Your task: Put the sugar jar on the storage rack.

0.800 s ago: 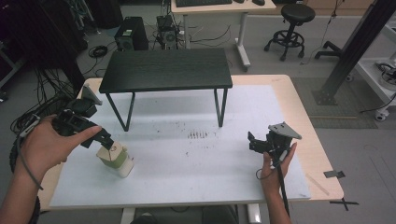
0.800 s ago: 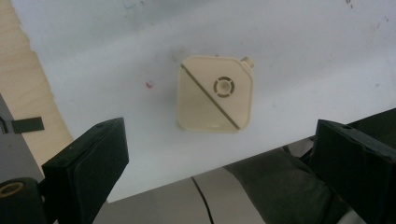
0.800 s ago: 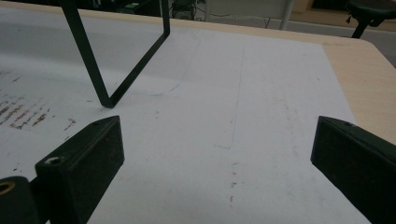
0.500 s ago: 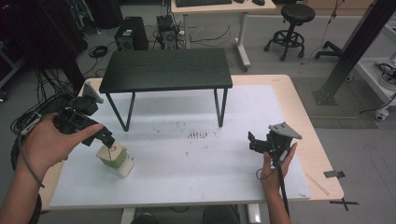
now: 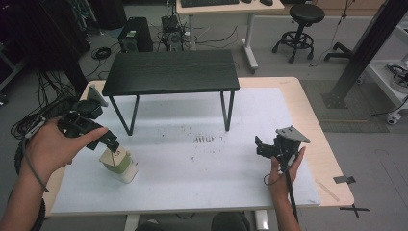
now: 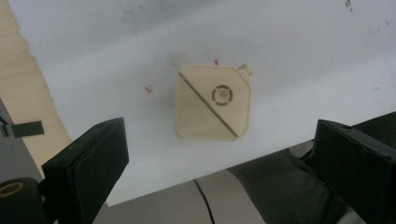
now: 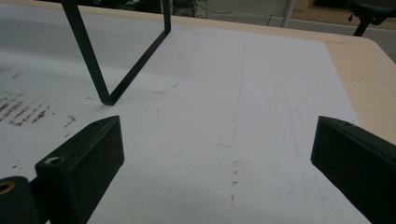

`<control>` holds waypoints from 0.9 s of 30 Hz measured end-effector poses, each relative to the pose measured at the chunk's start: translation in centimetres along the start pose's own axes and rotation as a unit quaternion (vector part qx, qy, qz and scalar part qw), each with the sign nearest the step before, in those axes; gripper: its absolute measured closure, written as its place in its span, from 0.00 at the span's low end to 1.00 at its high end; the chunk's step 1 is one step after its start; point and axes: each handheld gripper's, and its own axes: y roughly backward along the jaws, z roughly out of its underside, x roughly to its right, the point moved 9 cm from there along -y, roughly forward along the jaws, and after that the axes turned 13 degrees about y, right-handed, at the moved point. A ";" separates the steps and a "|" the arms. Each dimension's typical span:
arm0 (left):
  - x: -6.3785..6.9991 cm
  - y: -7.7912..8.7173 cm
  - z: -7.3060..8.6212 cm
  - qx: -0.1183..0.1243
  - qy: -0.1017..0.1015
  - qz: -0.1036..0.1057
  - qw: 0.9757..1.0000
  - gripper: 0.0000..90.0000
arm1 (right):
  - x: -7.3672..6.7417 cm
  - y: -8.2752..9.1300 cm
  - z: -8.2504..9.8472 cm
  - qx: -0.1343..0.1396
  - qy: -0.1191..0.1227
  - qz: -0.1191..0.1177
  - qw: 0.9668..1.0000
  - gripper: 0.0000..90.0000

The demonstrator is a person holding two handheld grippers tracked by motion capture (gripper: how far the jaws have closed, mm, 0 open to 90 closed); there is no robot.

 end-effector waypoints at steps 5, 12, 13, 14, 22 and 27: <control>0.2 -0.6 -0.2 -0.003 -0.006 0.003 1.000 0.05 | 0.0 0.0 0.0 0.001 0.001 0.001 1.000 0.03; 0.6 -1.4 -0.5 -0.008 -0.007 0.007 1.000 0.05 | 0.0 0.0 0.0 0.002 -0.001 0.001 1.000 0.03; 0.6 -1.4 -0.5 -0.008 -0.007 0.007 1.000 0.05 | 0.0 0.0 0.0 0.002 -0.001 0.001 1.000 0.03; 0.7 -1.6 -0.5 -0.010 -0.012 0.008 1.000 0.05 | 0.1 0.1 0.0 0.002 -0.001 0.002 1.000 0.03; 0.6 -2.7 -0.5 -0.017 -0.013 0.003 1.000 0.05 | 0.0 0.1 0.0 0.001 0.000 0.002 1.000 0.03; 0.5 -3.5 -0.4 -0.025 -0.012 0.002 1.000 0.05 | 0.1 0.1 0.0 0.001 0.000 0.004 1.000 0.03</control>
